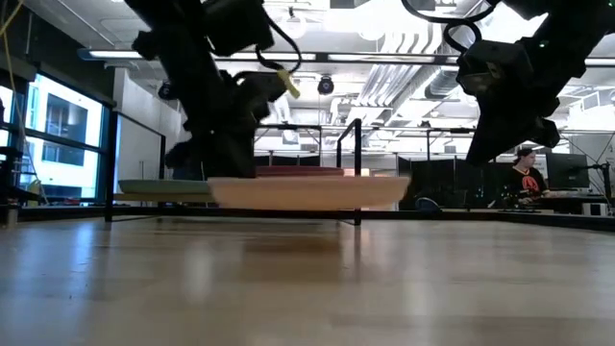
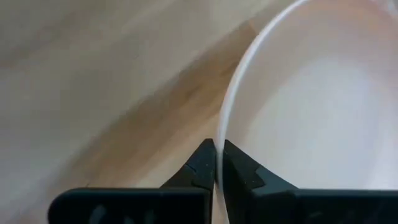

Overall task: Place and stack plates onto a shelf
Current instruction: Stack the light orange plate on top of the green plate on the shelf

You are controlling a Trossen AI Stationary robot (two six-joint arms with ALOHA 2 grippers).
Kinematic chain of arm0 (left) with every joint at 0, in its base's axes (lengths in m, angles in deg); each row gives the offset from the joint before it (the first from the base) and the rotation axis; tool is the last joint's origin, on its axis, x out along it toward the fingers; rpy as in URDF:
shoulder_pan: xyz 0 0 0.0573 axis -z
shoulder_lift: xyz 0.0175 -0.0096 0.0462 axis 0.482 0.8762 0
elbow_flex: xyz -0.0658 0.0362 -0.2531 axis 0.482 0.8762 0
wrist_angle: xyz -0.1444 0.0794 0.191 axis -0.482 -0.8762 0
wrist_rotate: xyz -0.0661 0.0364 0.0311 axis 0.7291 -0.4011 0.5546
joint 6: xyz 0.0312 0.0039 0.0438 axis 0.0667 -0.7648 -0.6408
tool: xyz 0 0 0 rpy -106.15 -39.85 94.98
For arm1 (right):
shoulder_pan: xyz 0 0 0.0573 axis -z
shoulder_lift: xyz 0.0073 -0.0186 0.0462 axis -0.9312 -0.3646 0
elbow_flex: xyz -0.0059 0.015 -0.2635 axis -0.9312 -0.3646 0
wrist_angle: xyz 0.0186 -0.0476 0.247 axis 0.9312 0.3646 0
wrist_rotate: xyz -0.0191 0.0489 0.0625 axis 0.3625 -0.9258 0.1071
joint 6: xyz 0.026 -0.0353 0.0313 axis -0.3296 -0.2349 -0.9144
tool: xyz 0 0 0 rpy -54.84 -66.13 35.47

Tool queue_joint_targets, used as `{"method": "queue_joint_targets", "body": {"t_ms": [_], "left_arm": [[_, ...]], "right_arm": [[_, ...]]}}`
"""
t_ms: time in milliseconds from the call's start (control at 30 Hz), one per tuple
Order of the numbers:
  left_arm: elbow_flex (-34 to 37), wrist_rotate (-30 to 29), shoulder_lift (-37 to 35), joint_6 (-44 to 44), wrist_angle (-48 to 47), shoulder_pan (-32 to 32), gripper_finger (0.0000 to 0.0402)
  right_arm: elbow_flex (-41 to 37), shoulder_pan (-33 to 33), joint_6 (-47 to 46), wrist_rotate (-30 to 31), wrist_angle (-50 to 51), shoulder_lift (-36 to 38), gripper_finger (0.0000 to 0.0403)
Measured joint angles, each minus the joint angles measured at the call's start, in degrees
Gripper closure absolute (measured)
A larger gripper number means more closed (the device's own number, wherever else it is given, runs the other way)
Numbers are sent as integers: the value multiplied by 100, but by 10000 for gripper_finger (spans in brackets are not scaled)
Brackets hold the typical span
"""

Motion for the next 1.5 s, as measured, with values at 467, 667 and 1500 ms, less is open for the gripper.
{"method": "queue_joint_targets", "body": {"t_ms": [467,667,1500], "left_arm": [[-5,-2785,-3461,170,-2551,-1016,400],[171,-3895,-3653,1323,-2645,-1163,401],[1044,-4541,-2575,5018,-1706,-63,401]], "right_arm": [[0,2,-79,312,-66,0,403],[0,2,-176,443,-76,0,403],[590,672,792,22,-3867,-11,402]]}}
